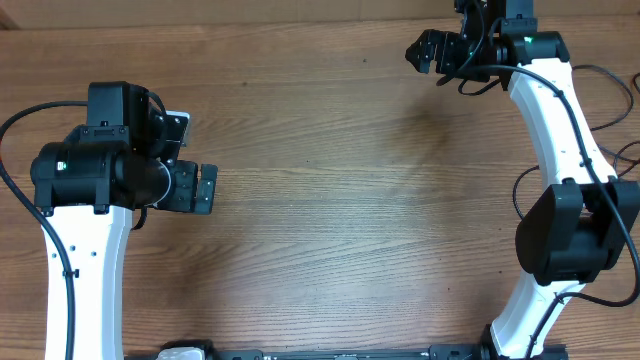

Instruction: Untangle cables

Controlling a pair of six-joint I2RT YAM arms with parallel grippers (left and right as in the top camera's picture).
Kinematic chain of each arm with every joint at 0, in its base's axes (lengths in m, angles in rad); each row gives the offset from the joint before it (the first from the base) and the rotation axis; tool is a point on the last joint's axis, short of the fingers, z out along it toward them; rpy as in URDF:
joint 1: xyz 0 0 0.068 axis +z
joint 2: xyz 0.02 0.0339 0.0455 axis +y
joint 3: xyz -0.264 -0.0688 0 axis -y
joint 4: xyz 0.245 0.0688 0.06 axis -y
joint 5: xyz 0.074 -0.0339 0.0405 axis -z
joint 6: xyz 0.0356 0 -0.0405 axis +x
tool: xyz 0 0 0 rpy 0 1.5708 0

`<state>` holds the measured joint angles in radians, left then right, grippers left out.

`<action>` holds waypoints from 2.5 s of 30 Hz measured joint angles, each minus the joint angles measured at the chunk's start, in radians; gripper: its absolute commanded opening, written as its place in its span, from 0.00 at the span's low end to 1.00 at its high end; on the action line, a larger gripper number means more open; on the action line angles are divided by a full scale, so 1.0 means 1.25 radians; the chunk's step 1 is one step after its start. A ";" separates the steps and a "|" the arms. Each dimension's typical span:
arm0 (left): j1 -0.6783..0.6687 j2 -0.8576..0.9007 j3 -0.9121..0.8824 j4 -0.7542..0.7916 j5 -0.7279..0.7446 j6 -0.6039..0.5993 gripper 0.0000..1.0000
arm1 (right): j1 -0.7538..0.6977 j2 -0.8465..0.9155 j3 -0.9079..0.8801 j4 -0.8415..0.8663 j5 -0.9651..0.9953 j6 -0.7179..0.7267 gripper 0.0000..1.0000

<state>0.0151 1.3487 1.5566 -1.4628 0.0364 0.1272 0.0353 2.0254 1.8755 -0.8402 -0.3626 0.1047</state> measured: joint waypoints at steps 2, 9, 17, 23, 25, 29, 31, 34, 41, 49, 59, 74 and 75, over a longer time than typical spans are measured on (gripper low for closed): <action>0.000 0.000 0.000 0.000 0.000 0.000 1.00 | 0.000 0.000 0.000 0.000 0.000 0.000 1.00; 0.000 0.000 0.000 0.000 -0.011 0.000 1.00 | 0.000 0.000 0.000 0.000 0.000 0.000 1.00; 0.000 0.000 0.000 0.004 -0.008 -0.001 1.00 | 0.000 0.000 0.000 0.000 0.000 0.000 1.00; 0.000 -0.021 -0.004 0.150 0.047 -0.013 1.00 | 0.000 0.000 0.000 0.000 0.000 0.000 1.00; 0.000 -0.047 -0.015 0.216 0.078 -0.013 1.00 | 0.000 0.000 0.000 0.000 0.000 0.000 1.00; 0.000 -0.135 -0.081 0.369 0.154 -0.012 0.99 | 0.000 0.000 0.000 0.001 0.000 0.000 1.00; 0.000 -0.188 -0.134 0.449 0.191 -0.011 1.00 | 0.000 0.000 0.000 0.000 0.000 0.000 1.00; 0.000 -0.259 -0.225 0.556 0.232 -0.009 1.00 | 0.000 0.000 0.000 0.000 0.000 0.000 1.00; 0.000 -0.424 -0.475 0.820 0.286 -0.009 1.00 | 0.000 0.000 0.000 0.001 0.000 0.000 1.00; 0.000 -0.698 -0.847 1.210 0.316 -0.005 1.00 | 0.000 0.000 0.000 0.001 0.000 0.000 1.00; 0.000 -0.960 -1.151 1.340 0.318 -0.004 0.99 | 0.000 0.000 0.000 0.001 0.000 0.000 1.00; 0.000 -1.067 -1.238 1.186 0.300 -0.035 0.99 | 0.000 0.000 -0.001 0.001 0.000 0.000 1.00; 0.000 -1.067 -1.238 1.159 0.297 -0.037 1.00 | 0.000 0.000 -0.001 0.001 0.000 0.000 1.00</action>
<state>0.0151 0.0147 0.0090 -0.0135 0.4072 0.0811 0.0353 2.0254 1.8748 -0.8394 -0.3626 0.1051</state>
